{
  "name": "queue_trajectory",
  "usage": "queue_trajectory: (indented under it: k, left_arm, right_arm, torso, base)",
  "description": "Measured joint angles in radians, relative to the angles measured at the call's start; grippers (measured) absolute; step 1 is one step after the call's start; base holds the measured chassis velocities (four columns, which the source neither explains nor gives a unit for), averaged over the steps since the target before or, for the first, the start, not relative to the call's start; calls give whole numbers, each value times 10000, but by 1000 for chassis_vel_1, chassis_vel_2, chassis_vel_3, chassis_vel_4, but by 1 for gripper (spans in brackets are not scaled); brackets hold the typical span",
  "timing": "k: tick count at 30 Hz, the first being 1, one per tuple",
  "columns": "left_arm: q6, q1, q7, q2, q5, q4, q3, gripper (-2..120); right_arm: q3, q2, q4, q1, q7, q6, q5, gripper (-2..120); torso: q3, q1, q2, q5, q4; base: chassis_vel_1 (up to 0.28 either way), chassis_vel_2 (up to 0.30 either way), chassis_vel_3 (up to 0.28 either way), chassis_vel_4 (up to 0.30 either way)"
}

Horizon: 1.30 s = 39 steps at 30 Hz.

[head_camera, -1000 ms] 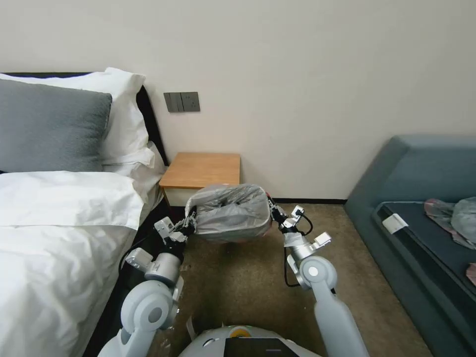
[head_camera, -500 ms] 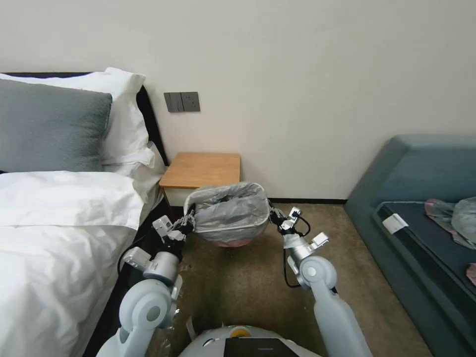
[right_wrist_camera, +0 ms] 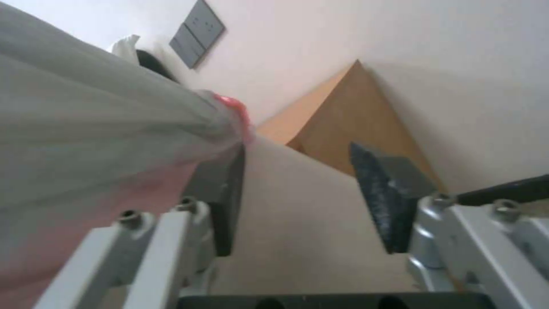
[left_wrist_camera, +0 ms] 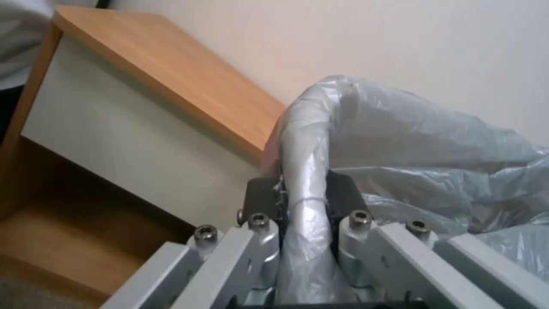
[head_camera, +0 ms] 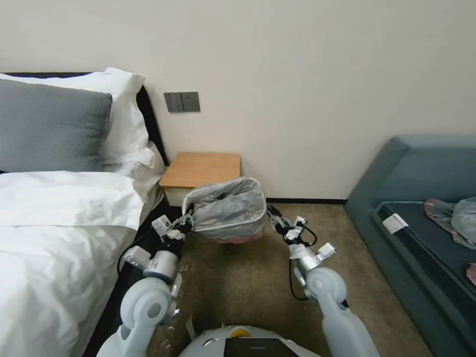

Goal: Pick up the garbage bag from the table and place it over the trash can.

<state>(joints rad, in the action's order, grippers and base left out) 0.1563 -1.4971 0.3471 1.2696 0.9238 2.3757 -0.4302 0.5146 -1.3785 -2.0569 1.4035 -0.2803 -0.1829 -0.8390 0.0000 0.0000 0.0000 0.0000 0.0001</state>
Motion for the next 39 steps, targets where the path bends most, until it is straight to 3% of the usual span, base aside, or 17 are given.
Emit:
queue_trajectory:
  k: [2,6,11,21,23,28,39]
  left_arm:
    - [-2,13,10,-20,-82,-78,-27,7]
    - [-5,33,14,-38,-137,-146,-31,7]
    - [-11,89,16,-68,-308,-293,6,7]
    - [-145,106,-260,-170,-1256,-649,227,7]
    - [-192,107,-324,-190,-1634,-745,326,7]
    - [-299,82,-503,-300,-2373,-924,482,7]
    - [-469,22,-873,-536,-3359,-1086,669,7]
  right_arm:
    - [241,41,-366,393,-59,61,-38,67]
    - [490,108,-720,640,-95,75,-133,75]
    - [1028,488,-1430,629,-15,64,-476,96]
    - [533,2662,-2807,-1063,990,-606,-1613,100]
    - [161,3395,-2872,-1794,1117,-892,-1969,100]
    - [-729,4152,-2752,-2995,1139,-1181,-2073,100]
    - [-4329,6138,-2061,-5853,800,-1624,-1145,99]
  torso:
    - [0,-1,0,1,-1]
    - [0,-1,1,0,-2]
    - [0,-1,0,0,-2]
    - [0,0,1,0,1]
    - [0,0,0,1,0]
    - [0,0,1,-1,0]
    - [1,0,0,0,-3]
  base:
    - [0,0,0,0]
    - [0,0,0,0]
    - [0,0,0,0]
    - [0,0,0,0]
    - [0,0,0,0]
    - [0,0,0,0]
    - [0,0,0,0]
